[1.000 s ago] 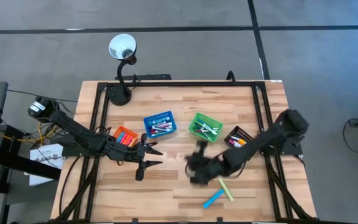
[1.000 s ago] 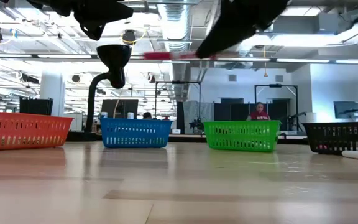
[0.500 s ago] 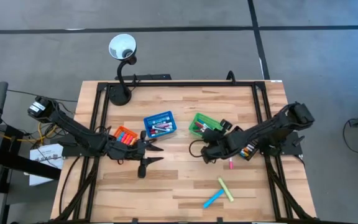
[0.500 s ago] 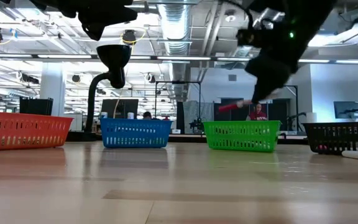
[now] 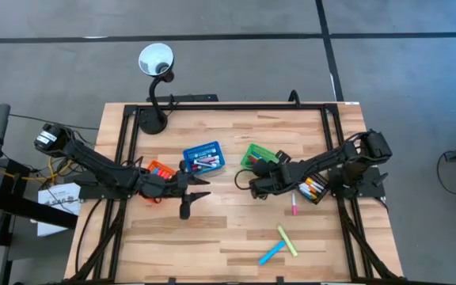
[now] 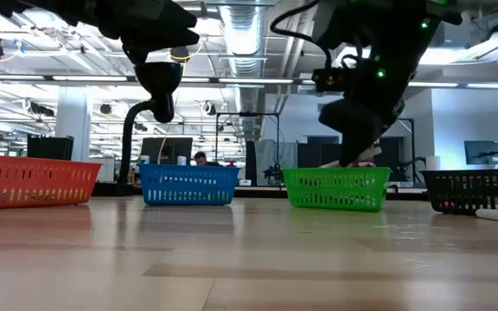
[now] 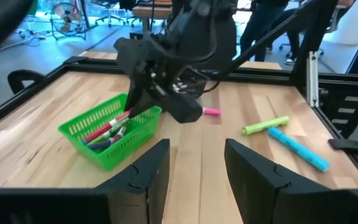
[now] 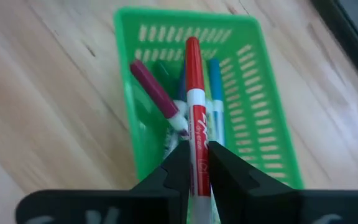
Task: Pick & Place Markers
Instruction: Put the large red marker pen into the green basket, then put the small pink highlighter pen into the black basket
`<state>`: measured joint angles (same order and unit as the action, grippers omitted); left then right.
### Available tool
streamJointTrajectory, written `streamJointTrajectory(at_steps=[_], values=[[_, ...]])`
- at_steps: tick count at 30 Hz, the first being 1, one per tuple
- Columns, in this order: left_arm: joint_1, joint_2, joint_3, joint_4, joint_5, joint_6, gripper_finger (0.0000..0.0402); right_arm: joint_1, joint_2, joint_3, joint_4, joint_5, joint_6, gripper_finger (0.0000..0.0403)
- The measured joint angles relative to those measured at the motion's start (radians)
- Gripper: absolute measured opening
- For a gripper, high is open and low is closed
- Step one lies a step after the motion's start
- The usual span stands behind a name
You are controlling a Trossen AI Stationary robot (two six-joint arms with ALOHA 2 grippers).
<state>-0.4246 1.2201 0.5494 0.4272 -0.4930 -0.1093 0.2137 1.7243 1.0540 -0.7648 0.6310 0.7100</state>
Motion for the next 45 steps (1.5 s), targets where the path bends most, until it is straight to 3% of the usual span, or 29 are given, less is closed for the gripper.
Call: streamJointTrajectory(at_steps=[15,18,21,24,28,30,33,35,37,42,45], values=[[0.004,0.000,-0.007,0.001,0.049,-0.050,0.0150,-0.007,-0.001,0.001,0.018,-0.032,-0.002,0.0148],[0.004,0.000,-0.007,0.001,0.057,-0.052,0.0150,-0.007,-0.001,0.027,-0.006,-0.096,-0.002,0.0159],[0.004,0.000,-0.008,0.041,0.057,-0.042,0.0150,-0.007,-0.001,0.099,-0.062,-0.210,-0.003,0.0159],[0.013,-0.001,-0.005,0.151,0.107,-0.022,0.0150,0.010,-0.001,0.177,-0.108,-0.248,-0.002,0.0147],[0.039,-0.003,0.034,0.151,0.332,-0.017,0.0150,0.077,-0.002,0.292,-0.228,-0.239,-0.002,0.0124],[0.046,-0.003,0.059,0.157,0.355,0.015,0.0150,0.125,-0.002,0.337,-0.282,-0.212,0.010,0.0114],[0.052,-0.003,0.078,0.157,0.325,0.054,0.0150,0.211,-0.015,0.361,-0.342,-0.064,0.044,0.0105],[0.052,-0.003,0.079,0.157,0.321,0.053,0.0150,0.270,-0.016,0.362,-0.411,0.048,0.120,0.0102],[0.050,-0.003,0.079,0.155,0.322,0.053,0.0150,0.320,-0.018,0.361,-0.547,0.090,0.270,0.0102],[0.054,-0.003,0.078,0.155,0.322,0.053,0.0150,0.412,-0.022,0.315,-0.807,0.090,0.712,0.0102],[0.063,-0.003,0.078,0.156,0.322,0.053,0.0150,0.469,-0.048,0.231,-0.764,0.055,0.749,0.0102]])
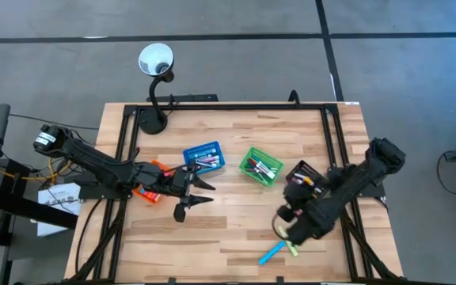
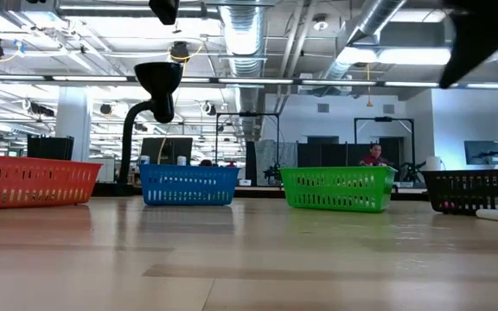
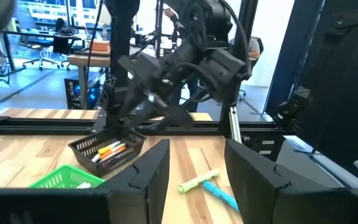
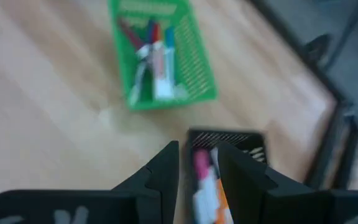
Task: Pick & Place Markers
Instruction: Put the small pink highlighter pen into the black basket
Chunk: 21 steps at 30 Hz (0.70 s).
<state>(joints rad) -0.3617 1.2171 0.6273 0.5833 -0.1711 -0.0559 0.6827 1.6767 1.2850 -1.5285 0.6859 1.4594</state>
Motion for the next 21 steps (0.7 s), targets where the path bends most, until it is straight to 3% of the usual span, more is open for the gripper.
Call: streamJointTrajectory(at_steps=[8,12,16,21], values=[[0.068,0.000,0.011,0.005,0.000,0.000,0.0150,0.022,-0.112,-0.212,0.135,-0.148,0.215,0.0102],[0.102,0.000,0.022,0.009,0.000,0.028,0.0150,0.019,-0.164,-0.314,0.338,-0.226,0.191,0.0102],[0.127,0.000,0.031,0.011,0.000,0.072,0.0150,0.004,-0.172,-0.338,0.419,-0.334,0.221,0.0102],[0.161,0.000,0.035,0.034,0.001,0.082,0.0150,-0.015,-0.150,-0.338,0.433,-0.358,0.321,0.0102]])
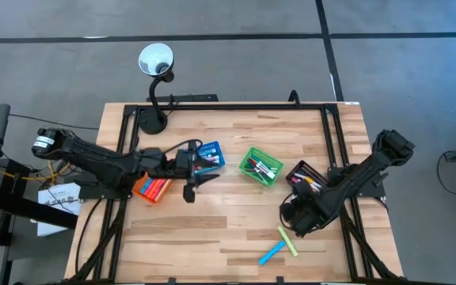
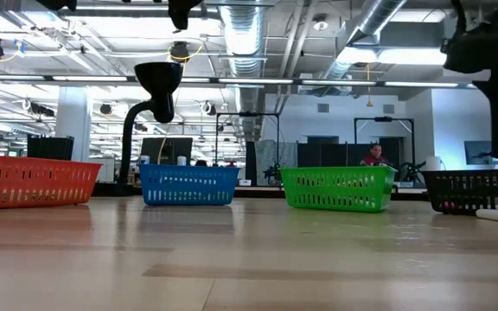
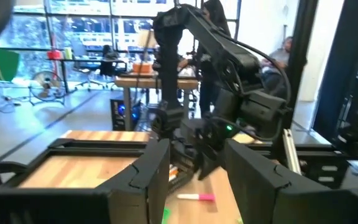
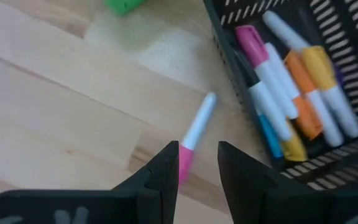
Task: Pick & Place Markers
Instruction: Put the small pink highlighter pen into the black basket
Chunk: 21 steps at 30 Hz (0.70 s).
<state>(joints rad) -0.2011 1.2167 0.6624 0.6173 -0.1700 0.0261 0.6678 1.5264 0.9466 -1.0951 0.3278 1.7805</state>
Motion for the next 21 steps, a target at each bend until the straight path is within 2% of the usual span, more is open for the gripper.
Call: streamJointTrajectory(at_steps=[4,9,17,21], values=[[0.031,0.000,0.000,0.019,0.000,0.000,0.0150,-0.008,0.000,0.000,0.066,0.004,0.059,0.0102],[0.055,0.000,0.000,0.040,-0.002,0.000,0.0150,-0.015,0.031,0.000,0.113,0.014,0.056,0.0102],[0.054,0.000,0.000,0.049,-0.001,0.000,0.0150,-0.045,0.127,-0.001,0.116,-0.113,0.062,0.0102],[0.053,0.000,0.000,0.049,0.000,-0.003,0.0150,-0.089,0.150,-0.001,0.116,-0.127,0.080,0.0102]])
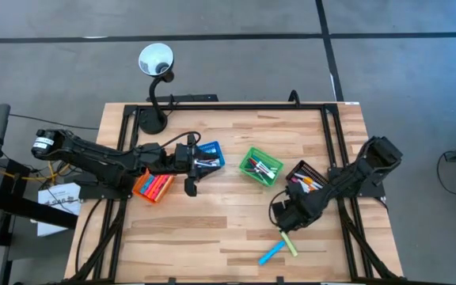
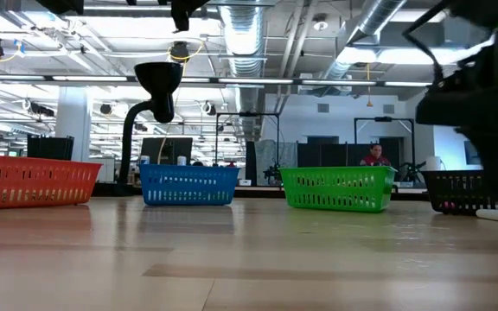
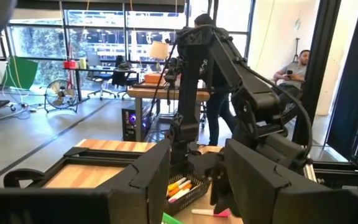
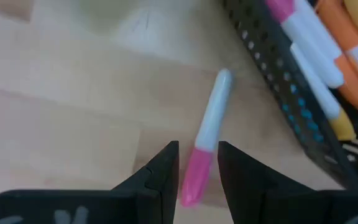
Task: Pick & Place Markers
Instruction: Put the small pink highlighter pen into the black basket
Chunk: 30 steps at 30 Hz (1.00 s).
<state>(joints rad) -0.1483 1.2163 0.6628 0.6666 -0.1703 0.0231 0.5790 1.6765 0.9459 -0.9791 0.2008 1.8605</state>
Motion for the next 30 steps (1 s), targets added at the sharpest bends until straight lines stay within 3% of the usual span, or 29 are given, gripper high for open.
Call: streamJointTrajectory(at_steps=[8,17,21,30], values=[[-0.018,0.000,0.000,0.000,0.000,-0.001,0.0150,-0.095,0.038,-0.004,0.000,-0.049,-0.073,0.0102],[-0.049,0.000,-0.002,-0.001,0.000,-0.001,0.0150,-0.128,0.075,-0.025,0.025,-0.143,-0.082,0.0102],[-0.060,0.000,-0.002,-0.002,0.000,-0.001,0.0150,-0.140,0.071,-0.033,0.039,-0.142,-0.161,0.0099],[-0.067,0.000,-0.002,-0.003,0.000,-0.001,0.0150,-0.182,0.072,-0.030,0.062,-0.151,-0.401,0.0020]])
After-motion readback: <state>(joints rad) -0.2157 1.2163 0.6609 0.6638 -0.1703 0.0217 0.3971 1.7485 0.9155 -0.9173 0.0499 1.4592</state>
